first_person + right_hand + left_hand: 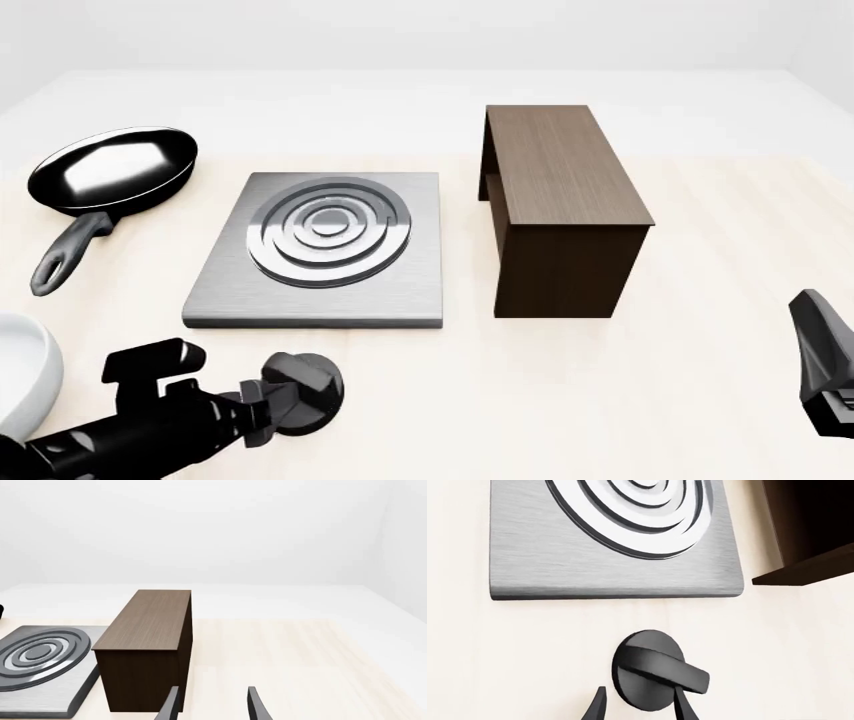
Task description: Turn on the stove.
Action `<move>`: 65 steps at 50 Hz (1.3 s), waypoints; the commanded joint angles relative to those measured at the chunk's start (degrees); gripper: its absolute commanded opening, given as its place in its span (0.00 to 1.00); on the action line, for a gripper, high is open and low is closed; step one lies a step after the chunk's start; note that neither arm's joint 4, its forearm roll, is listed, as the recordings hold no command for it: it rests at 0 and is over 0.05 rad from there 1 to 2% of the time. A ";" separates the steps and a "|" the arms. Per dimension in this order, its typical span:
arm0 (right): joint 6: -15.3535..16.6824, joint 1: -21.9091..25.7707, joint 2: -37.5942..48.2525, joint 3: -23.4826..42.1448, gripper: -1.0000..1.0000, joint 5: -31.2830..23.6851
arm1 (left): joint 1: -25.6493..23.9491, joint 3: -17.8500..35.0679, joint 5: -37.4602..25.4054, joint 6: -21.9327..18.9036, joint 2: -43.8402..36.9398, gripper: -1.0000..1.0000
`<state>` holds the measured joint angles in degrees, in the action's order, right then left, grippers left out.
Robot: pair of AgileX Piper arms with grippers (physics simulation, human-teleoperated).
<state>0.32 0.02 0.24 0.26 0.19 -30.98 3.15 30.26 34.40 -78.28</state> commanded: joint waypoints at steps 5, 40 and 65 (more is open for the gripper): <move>0.01 0.00 0.00 0.00 1.00 0.00 | -2.14 6.51 -3.05 -1.26 -2.35 1.00; 0.01 0.00 0.00 0.00 1.00 0.00 | -2.31 6.53 -8.66 -1.94 3.50 1.00; 0.01 -0.01 0.00 0.00 1.00 0.00 | -1.18 15.22 -41.17 -6.31 32.20 1.00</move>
<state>0.32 0.01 0.24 0.26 0.19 -32.80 13.52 1.41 29.51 -57.02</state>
